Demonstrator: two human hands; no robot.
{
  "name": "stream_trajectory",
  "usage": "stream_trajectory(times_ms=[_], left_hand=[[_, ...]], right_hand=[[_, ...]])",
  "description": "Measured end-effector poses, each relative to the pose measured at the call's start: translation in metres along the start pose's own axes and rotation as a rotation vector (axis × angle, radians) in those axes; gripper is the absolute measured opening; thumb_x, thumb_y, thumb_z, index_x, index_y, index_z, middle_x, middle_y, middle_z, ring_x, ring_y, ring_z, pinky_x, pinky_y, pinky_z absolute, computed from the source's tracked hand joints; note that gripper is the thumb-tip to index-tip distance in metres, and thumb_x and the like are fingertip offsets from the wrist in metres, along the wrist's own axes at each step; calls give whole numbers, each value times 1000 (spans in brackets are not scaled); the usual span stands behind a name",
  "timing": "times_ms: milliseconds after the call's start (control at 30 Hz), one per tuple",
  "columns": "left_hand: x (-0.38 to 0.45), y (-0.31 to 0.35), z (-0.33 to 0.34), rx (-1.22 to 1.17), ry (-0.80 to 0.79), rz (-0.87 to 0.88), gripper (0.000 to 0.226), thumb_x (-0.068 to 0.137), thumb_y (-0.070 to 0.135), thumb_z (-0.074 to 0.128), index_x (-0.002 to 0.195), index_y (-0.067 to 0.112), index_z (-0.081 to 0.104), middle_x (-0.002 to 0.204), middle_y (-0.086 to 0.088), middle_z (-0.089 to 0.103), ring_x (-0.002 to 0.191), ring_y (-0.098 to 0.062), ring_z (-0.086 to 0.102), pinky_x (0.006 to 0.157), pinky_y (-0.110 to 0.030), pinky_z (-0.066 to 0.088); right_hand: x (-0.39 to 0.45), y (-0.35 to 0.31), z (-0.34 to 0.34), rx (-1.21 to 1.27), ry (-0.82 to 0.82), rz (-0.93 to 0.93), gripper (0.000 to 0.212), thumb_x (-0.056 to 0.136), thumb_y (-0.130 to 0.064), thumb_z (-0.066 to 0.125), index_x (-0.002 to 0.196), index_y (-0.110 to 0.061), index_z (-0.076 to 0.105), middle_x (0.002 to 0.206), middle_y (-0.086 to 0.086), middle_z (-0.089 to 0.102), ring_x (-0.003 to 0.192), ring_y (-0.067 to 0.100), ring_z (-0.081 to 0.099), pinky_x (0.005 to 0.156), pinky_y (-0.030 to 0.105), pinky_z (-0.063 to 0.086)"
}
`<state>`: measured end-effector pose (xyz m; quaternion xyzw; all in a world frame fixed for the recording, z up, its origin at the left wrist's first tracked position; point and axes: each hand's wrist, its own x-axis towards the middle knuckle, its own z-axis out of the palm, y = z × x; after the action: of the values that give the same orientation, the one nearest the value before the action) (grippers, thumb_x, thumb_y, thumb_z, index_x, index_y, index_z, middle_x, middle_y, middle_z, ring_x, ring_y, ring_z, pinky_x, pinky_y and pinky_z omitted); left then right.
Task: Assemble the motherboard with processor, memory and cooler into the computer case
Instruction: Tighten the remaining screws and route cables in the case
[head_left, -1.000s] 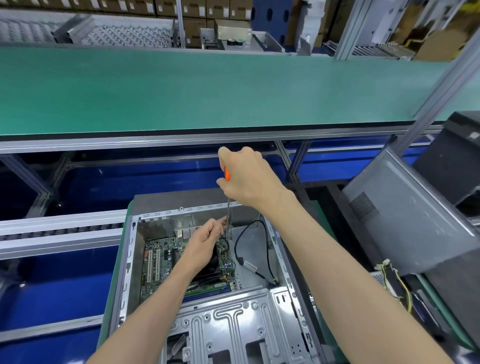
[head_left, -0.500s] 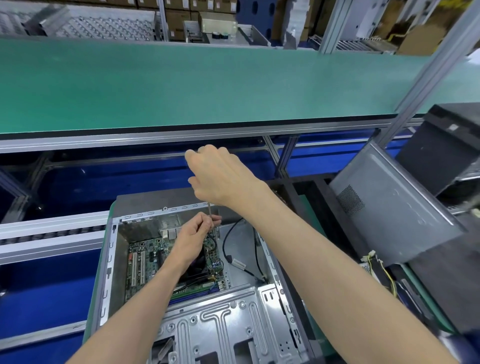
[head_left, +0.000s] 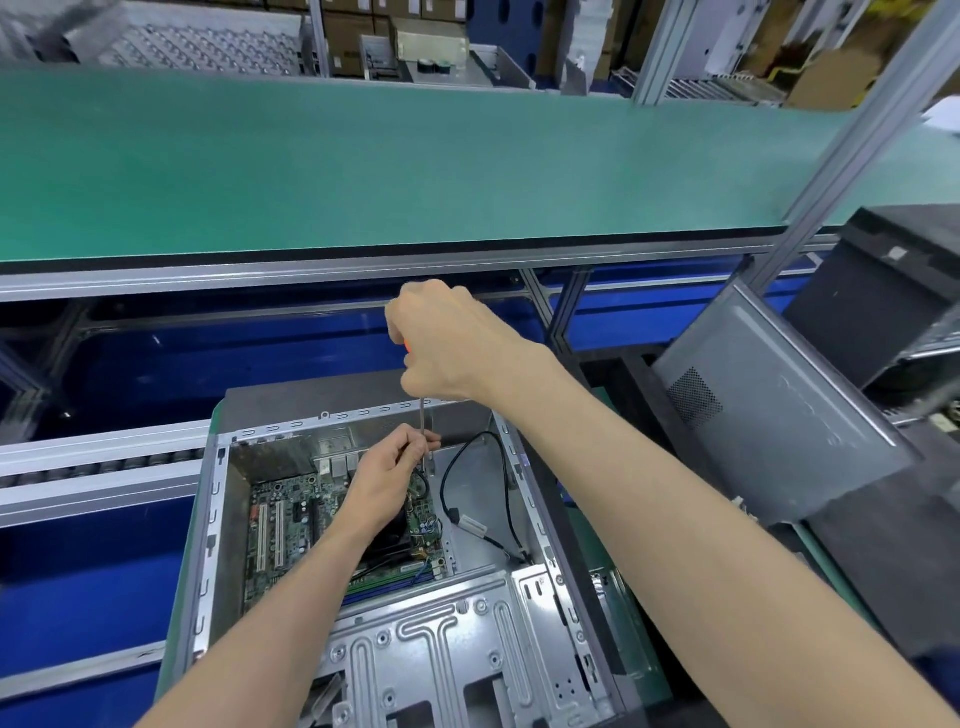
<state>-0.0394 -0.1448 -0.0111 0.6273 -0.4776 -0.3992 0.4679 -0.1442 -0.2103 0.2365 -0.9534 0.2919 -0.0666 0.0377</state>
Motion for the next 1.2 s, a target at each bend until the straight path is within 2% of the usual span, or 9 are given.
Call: stream_trajectory(times_ms=[167, 367, 500, 667, 800, 967, 1033, 1100, 1200], left_hand=[[1, -2, -2, 3, -2, -5, 26, 104, 30, 47, 81, 31, 59, 110, 16, 69, 110, -7, 63, 101, -38, 45], [0, 0, -2, 5, 9, 0, 24, 104, 30, 47, 84, 29, 60, 109, 14, 69, 106, -6, 62, 98, -33, 45], [0, -1, -1, 2, 6, -6, 23, 104, 29, 47, 88, 27, 63, 108, 12, 69, 106, -5, 61, 97, -32, 44], [-1, 0, 0, 16, 22, -8, 23, 104, 29, 47, 88, 28, 63, 106, 13, 69, 101, -7, 61, 94, -32, 44], [-1, 3, 0, 40, 37, -31, 23, 104, 31, 46, 88, 28, 63, 107, 17, 69, 99, -3, 61, 89, -27, 45], [-2, 5, -1, 46, 54, -32, 24, 104, 30, 47, 86, 27, 63, 106, 18, 68, 98, -1, 61, 85, -25, 43], [-3, 5, 0, 56, 46, -31, 23, 103, 29, 48, 85, 27, 63, 107, 20, 68, 100, 1, 60, 87, -25, 43], [-3, 4, 0, 65, 39, -36, 23, 103, 28, 50, 84, 27, 63, 108, 21, 67, 102, 2, 59, 89, -26, 43], [-2, 5, 1, 66, 45, -31, 24, 103, 26, 50, 83, 27, 63, 108, 22, 67, 103, 3, 59, 91, -28, 43]], right_hand=[[-3, -9, 11, -133, 133, 15, 25, 95, -24, 59, 85, -15, 37, 70, -4, 23, 69, 24, 38, 58, 34, 28], [1, -2, 6, 16, 25, -16, 17, 80, -11, 61, 94, -8, 52, 93, 6, 49, 76, 28, 46, 54, 31, 31], [-3, 1, 12, -42, 126, 81, 24, 96, -26, 58, 87, -12, 39, 71, -3, 28, 69, 24, 38, 55, 32, 26], [-7, 7, 8, 50, 44, 31, 16, 82, -15, 62, 93, -8, 54, 89, 5, 50, 73, 26, 48, 53, 30, 33], [-9, 6, 13, -68, 145, 121, 26, 96, -28, 58, 86, -13, 40, 70, -3, 28, 63, 21, 37, 53, 30, 24], [-5, 6, 4, 82, 5, 60, 18, 78, -13, 62, 94, -8, 55, 93, 6, 52, 77, 27, 49, 58, 34, 42], [-2, 6, 4, 50, 24, 92, 16, 84, -15, 61, 78, -12, 46, 82, 3, 45, 68, 22, 43, 52, 31, 33], [1, 6, 7, -39, 75, 139, 39, 92, -20, 58, 67, -18, 28, 72, -1, 32, 62, 19, 34, 53, 30, 24], [2, 5, 4, -25, 47, 101, 25, 88, -23, 61, 76, -15, 40, 76, 0, 36, 67, 23, 39, 57, 33, 28]])
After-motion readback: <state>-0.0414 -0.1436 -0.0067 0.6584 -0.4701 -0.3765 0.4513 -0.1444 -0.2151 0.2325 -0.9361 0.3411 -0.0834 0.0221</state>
